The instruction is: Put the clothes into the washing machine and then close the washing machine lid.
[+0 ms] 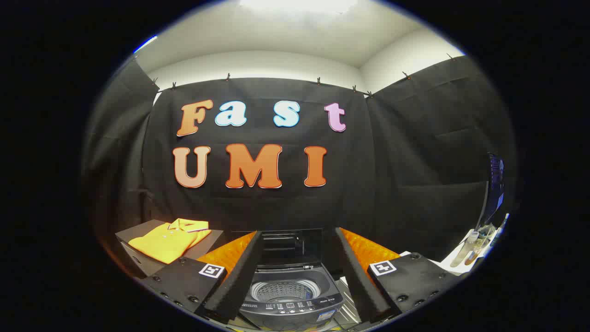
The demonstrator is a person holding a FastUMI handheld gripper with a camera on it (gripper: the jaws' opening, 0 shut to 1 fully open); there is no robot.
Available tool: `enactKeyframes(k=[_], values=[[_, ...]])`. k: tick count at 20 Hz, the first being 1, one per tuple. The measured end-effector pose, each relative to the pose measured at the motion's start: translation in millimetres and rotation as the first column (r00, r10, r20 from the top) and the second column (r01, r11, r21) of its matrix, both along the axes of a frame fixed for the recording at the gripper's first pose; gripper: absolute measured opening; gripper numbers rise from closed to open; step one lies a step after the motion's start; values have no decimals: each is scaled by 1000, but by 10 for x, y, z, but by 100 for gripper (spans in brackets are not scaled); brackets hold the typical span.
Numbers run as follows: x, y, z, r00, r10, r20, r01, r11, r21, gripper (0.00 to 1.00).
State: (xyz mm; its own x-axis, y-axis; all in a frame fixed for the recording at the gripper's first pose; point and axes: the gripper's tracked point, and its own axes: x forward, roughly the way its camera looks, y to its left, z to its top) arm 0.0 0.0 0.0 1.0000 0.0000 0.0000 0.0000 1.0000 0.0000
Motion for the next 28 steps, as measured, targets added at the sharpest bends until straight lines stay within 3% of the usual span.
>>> enactKeyframes(k=[17, 28], values=[[96, 440, -1, 998, -53, -15, 53, 999, -8, 98], [100, 564, 51, 998, -61, -11, 62, 996, 66, 99]])
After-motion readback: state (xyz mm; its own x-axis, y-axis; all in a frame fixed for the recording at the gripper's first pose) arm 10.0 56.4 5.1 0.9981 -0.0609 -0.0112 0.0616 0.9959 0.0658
